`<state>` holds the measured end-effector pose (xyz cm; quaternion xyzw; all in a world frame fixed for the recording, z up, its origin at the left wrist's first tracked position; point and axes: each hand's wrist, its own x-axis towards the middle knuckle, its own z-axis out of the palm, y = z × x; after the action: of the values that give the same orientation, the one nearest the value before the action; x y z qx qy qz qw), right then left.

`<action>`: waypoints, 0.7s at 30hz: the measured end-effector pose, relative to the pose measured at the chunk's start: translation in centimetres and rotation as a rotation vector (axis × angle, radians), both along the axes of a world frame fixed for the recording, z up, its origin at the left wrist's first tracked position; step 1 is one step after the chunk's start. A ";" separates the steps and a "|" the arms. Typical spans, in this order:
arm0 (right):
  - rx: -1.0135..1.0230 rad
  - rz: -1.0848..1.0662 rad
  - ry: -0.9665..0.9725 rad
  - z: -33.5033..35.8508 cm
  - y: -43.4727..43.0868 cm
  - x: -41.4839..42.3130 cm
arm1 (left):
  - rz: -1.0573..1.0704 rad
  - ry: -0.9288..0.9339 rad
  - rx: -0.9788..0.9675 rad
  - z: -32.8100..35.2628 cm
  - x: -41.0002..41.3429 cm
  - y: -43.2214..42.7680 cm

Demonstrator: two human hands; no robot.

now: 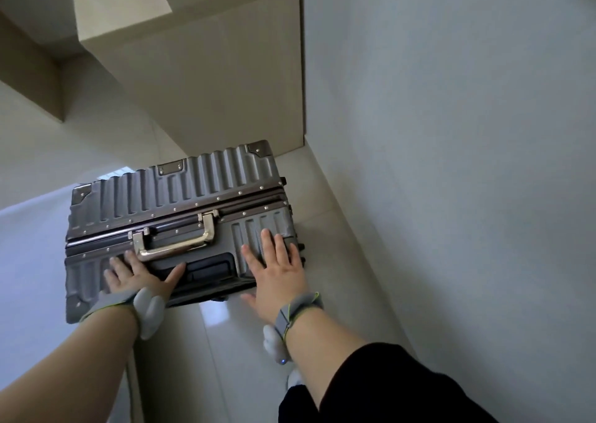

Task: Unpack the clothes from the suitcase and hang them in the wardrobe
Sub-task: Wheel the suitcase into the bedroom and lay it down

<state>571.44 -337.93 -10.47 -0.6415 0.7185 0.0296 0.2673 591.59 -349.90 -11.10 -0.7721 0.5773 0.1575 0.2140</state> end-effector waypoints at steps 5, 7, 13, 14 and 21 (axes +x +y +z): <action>-0.005 -0.059 -0.005 -0.2 0.5 0.1 | -0.121 -0.058 0.045 0.0 0.2 1.4; -0.005 -0.071 0.019 -0.2 0.6 0.3 | -0.161 -0.054 0.091 0.2 0.6 1.5; 0.037 -0.069 0.066 0.4 0.4 0.2 | -0.248 -0.024 0.159 1.2 1.4 2.0; 0.050 -0.054 0.081 0.5 -0.1 0.7 | -0.249 -0.017 0.159 1.4 2.3 2.0; 0.110 -0.072 0.158 0.7 0.1 0.4 | -0.323 0.089 0.151 2.0 3.0 3.5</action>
<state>571.88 -337.82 -9.75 -0.5951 0.7573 0.1101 0.2455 594.59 -346.39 -9.09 -0.6435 0.6891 0.1982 0.2680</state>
